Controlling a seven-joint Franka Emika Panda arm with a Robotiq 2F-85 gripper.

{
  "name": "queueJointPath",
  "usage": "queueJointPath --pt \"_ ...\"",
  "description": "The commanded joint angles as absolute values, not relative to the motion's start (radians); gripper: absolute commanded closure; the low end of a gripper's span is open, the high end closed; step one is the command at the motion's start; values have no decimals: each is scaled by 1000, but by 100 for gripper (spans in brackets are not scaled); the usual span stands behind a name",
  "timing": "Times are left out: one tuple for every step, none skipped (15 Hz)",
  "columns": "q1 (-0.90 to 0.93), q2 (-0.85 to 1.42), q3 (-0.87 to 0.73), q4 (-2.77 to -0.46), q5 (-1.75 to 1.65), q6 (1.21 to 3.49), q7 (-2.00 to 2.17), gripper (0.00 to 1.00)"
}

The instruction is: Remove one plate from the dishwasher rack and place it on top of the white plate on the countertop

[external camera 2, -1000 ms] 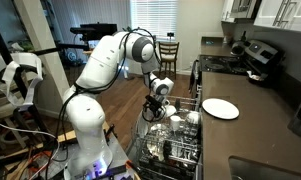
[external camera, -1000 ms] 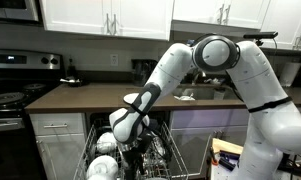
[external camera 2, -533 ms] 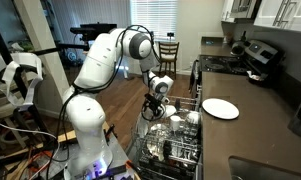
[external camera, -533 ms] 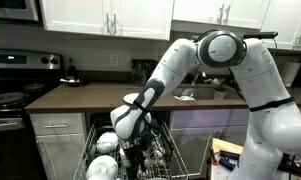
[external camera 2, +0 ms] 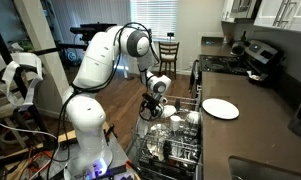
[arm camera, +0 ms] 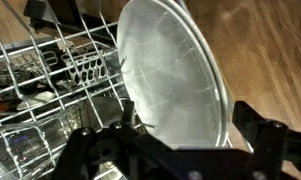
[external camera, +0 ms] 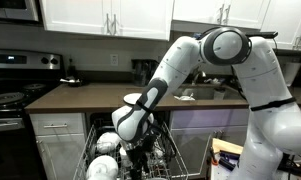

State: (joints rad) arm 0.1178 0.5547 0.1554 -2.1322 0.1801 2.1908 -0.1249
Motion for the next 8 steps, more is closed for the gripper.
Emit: queueJointPath --pt "127 517 151 -2153 152 2172 -92 0" --pt "132 513 149 -2147 144 2167 -87 0" --pt "135 508 147 -2141 134 2164 -87 0" --pt "138 504 146 -2135 122 2162 -86 0" --pt "139 499 146 -2129 110 2160 -85 0" --pt "140 497 145 -2121 97 2159 -86 0" --pt "140 496 143 -2114 86 2159 -84 0" --pt "138 497 141 -2107 74 2163 -86 0"
